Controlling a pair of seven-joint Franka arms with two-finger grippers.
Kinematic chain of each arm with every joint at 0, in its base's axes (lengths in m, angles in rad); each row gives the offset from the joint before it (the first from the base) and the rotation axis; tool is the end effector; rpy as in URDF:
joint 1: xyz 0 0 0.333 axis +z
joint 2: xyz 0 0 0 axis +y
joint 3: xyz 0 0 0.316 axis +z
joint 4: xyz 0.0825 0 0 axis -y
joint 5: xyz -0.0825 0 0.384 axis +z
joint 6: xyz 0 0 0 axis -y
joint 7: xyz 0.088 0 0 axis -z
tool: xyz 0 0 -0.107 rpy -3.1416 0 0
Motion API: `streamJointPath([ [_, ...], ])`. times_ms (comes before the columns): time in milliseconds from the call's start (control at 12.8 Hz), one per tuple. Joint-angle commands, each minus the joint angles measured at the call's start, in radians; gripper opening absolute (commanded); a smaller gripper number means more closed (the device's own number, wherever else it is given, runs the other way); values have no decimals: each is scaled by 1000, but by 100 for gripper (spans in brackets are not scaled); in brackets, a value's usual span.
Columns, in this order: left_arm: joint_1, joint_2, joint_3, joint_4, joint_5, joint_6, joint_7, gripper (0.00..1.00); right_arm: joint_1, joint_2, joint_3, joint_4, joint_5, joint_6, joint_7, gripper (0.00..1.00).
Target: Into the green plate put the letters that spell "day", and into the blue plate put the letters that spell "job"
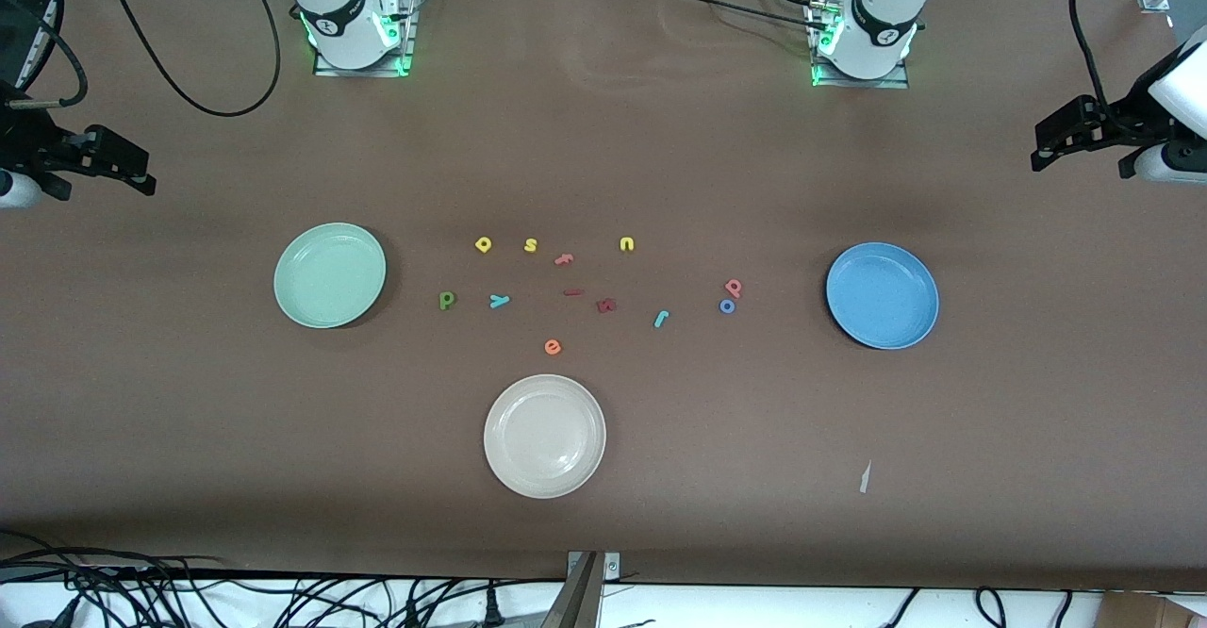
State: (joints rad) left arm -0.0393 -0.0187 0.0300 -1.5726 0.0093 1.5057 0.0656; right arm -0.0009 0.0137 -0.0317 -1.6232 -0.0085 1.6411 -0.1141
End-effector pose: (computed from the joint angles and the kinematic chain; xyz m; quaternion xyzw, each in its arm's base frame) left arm 0.5419 -0.0038 0.6283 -0.9990 0.0372 0.0242 0.0037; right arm 0.5636 -0.0191 0.5982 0.9991 0.0410 0.0018 0.0046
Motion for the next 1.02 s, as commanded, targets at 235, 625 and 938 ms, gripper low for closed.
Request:
streamJointPath([
  [235,1,10,5,29,-23,-24,5,100,-4,11,-1,28,2,-17,2,100],
  [625,4,10,7,29,-23,-24,5,100,-2,11,-1,28,1,-17,2,100],
  [938,3,10,5,29,-25,-24,5,100,-1,11,1,29,1,-17,2,100],
])
